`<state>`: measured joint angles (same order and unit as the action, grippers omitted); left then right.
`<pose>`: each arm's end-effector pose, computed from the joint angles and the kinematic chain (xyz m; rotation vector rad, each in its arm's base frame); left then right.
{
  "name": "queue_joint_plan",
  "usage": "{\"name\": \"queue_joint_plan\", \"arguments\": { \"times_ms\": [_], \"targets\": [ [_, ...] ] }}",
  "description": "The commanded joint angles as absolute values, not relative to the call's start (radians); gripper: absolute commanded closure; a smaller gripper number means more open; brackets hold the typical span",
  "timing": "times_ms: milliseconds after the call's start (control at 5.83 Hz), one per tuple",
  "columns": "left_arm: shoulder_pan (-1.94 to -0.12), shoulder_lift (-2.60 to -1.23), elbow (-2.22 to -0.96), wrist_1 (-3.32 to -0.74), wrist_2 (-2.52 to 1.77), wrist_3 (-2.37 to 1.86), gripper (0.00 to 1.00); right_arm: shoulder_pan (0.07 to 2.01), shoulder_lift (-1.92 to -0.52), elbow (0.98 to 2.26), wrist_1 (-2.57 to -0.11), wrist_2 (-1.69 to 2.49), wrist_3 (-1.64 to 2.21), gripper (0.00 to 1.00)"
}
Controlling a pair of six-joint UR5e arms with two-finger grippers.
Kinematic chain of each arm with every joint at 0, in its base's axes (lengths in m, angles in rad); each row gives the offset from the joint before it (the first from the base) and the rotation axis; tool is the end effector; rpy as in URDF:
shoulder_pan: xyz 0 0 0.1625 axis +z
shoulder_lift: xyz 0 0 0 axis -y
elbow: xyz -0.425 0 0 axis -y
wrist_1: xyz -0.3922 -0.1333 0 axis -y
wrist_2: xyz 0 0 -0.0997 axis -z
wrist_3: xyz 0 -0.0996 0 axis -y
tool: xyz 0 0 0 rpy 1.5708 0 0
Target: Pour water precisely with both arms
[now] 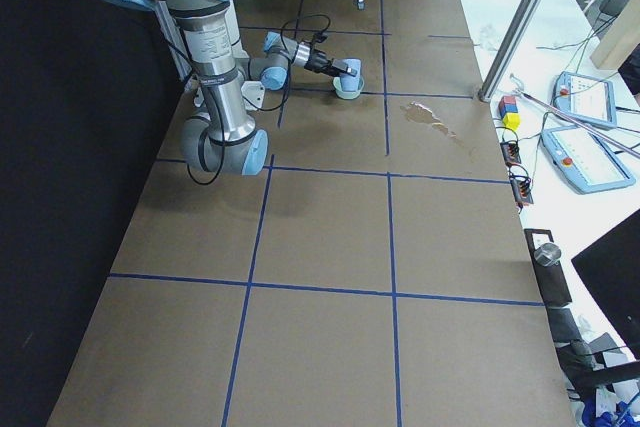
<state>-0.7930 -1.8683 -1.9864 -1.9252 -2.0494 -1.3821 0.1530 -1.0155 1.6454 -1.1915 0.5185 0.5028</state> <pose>0.3214 -0.4509 0.2676 0.1123 1.1271 -0.2833 -0.5949 -0.3141 0.2345 1.2932 -0.1952 -0.2512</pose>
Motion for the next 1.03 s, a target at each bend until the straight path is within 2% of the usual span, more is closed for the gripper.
{"name": "queue_joint_plan", "arguments": {
  "times_ms": [0, 686, 857],
  "targets": [
    [-0.787, -1.870, -1.974, -1.925, -2.049, -1.384, 0.00, 0.161, -1.031, 1.646, -1.027, 0.570, 0.588, 0.95],
    [-0.776, -1.885, -1.957, -1.925, -2.030, -1.384, 0.00, 0.187, -1.152, 1.724, -0.829, 0.630, 0.881, 0.97],
    [-0.764, -1.884, -1.957, -1.925, -2.005, -1.384, 0.00, 0.204, -1.251, 1.800, -0.809, 0.646, 0.923, 0.98]
  ]
}}
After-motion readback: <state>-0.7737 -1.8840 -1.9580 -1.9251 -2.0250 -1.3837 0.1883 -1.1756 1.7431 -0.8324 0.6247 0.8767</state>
